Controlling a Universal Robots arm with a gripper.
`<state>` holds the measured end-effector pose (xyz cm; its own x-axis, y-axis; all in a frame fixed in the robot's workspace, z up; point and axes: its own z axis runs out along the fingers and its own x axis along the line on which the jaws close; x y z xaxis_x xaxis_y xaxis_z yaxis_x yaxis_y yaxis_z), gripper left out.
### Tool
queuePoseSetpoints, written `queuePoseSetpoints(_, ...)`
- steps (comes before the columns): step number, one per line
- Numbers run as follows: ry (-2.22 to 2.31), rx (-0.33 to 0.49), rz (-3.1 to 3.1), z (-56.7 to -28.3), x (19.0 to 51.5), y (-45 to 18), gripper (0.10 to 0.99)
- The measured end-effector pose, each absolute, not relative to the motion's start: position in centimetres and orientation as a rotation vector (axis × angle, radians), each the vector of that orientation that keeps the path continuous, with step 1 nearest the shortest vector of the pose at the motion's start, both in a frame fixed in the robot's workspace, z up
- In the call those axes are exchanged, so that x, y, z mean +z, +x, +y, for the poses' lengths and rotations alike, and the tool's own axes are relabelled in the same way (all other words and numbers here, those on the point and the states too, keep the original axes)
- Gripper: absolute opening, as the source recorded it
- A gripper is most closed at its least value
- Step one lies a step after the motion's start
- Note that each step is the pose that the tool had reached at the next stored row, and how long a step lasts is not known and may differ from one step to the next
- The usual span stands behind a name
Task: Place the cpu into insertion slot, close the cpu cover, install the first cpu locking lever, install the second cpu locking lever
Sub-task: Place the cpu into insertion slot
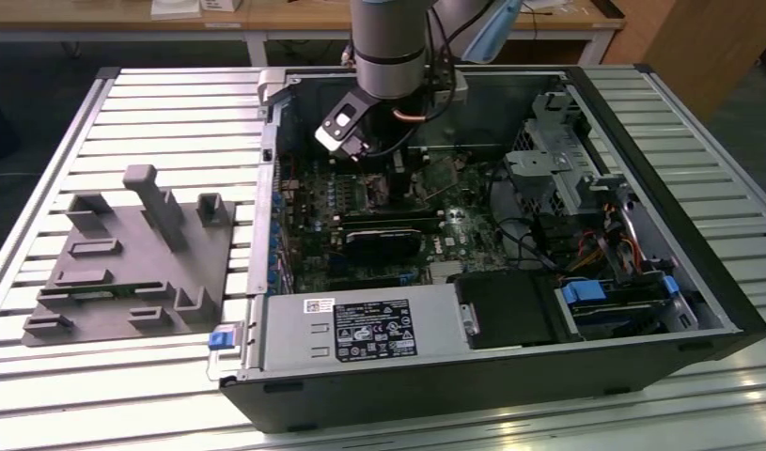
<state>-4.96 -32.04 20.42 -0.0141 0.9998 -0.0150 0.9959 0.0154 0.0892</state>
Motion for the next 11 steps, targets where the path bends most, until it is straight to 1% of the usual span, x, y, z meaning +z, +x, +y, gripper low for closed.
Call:
queuePoseSetpoints(6, 2.162, 0.101, 2.192, -32.04, 19.97, -4.98, 0.541)
queuePoseSetpoints(11, 2.189, 0.101, 2.165, -32.04, 19.85, -4.97, 0.541)
